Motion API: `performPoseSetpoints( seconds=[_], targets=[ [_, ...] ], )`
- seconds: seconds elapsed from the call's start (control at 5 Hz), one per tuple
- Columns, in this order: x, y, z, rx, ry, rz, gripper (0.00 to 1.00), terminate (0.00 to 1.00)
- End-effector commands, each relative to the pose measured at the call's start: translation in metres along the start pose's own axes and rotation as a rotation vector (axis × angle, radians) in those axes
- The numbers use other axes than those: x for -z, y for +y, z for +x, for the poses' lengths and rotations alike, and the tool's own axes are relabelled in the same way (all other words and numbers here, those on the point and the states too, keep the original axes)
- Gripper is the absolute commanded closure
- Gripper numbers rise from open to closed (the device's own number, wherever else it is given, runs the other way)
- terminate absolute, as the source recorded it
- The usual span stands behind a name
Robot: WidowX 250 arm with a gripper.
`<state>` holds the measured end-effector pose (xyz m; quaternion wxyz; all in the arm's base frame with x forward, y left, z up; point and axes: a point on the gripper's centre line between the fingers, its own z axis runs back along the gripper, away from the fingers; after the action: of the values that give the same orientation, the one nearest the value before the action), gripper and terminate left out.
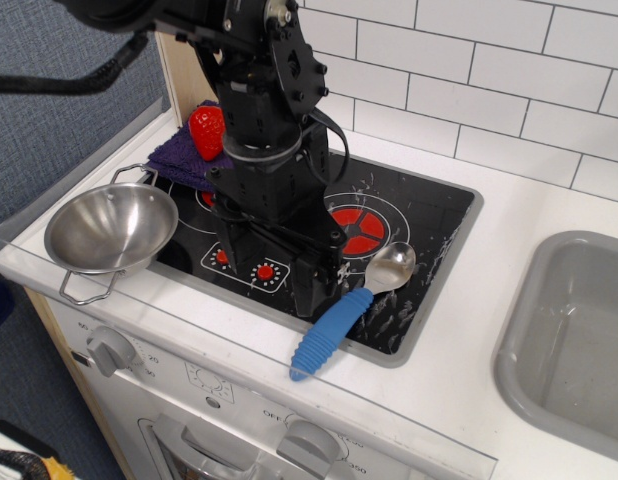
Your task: Move the strawberry and place into bowl
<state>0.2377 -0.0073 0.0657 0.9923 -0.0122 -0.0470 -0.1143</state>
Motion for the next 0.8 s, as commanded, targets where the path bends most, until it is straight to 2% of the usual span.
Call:
performPoseSetpoints(
  seconds=[0.0, 0.2, 0.4, 0.6],
  targets=[
    [0.0, 0.0, 0.0, 0.0, 0.0, 0.0, 0.0, 0.0],
    [-0.005, 0.042, 0.033, -0.041, -0.03, 0.019, 0.0, 0.0],
    [-0.002, 0.082, 0.053, -0.112, -0.035, 0.03, 0.0, 0.0],
    [-0.009, 0.126, 0.075, -0.185, -0.051, 0.066, 0.0, 0.0]
  ],
)
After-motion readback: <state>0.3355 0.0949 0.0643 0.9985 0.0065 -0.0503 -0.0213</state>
